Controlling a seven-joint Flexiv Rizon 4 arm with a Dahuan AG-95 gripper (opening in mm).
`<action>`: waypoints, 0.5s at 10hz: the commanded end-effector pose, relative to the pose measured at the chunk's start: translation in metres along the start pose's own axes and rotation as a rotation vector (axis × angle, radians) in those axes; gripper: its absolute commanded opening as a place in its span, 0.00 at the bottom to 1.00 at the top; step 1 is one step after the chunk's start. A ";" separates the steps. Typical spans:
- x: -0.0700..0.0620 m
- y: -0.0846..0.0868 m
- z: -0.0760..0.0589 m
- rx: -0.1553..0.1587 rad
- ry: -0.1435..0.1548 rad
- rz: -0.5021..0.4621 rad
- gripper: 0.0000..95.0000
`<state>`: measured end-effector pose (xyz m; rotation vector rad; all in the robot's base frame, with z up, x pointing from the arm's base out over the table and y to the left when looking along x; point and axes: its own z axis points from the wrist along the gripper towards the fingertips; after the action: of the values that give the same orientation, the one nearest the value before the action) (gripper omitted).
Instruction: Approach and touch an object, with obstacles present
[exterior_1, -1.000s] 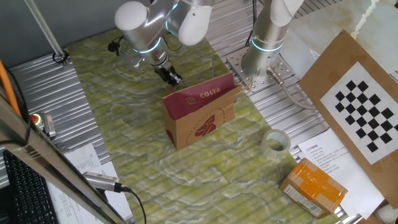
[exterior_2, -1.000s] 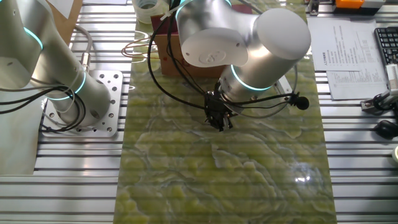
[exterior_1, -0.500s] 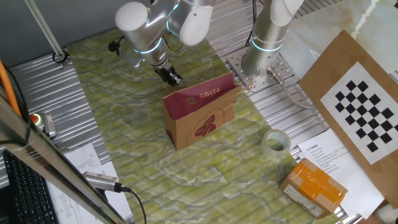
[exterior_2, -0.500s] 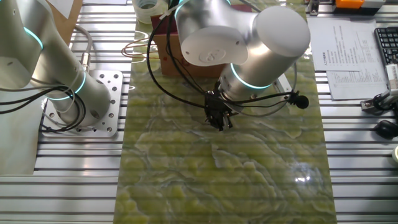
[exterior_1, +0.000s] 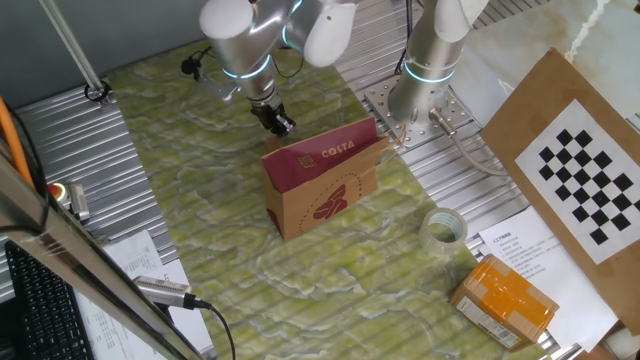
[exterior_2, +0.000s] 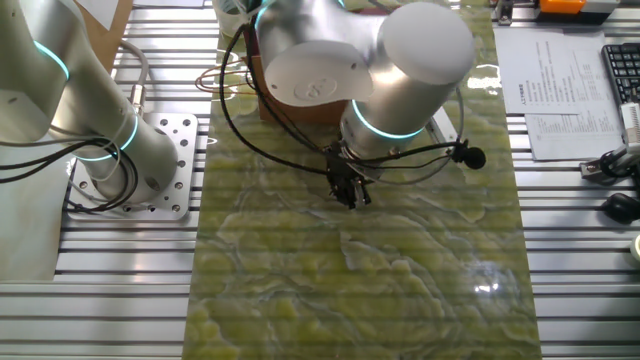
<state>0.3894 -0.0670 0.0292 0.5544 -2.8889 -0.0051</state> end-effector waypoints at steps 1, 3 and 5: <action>0.000 0.000 -0.009 0.012 0.033 -0.013 0.00; 0.004 0.000 -0.026 0.040 0.048 -0.032 0.00; 0.005 -0.001 -0.033 0.072 0.057 -0.032 0.00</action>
<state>0.3887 -0.0692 0.0644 0.6038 -2.8385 0.1098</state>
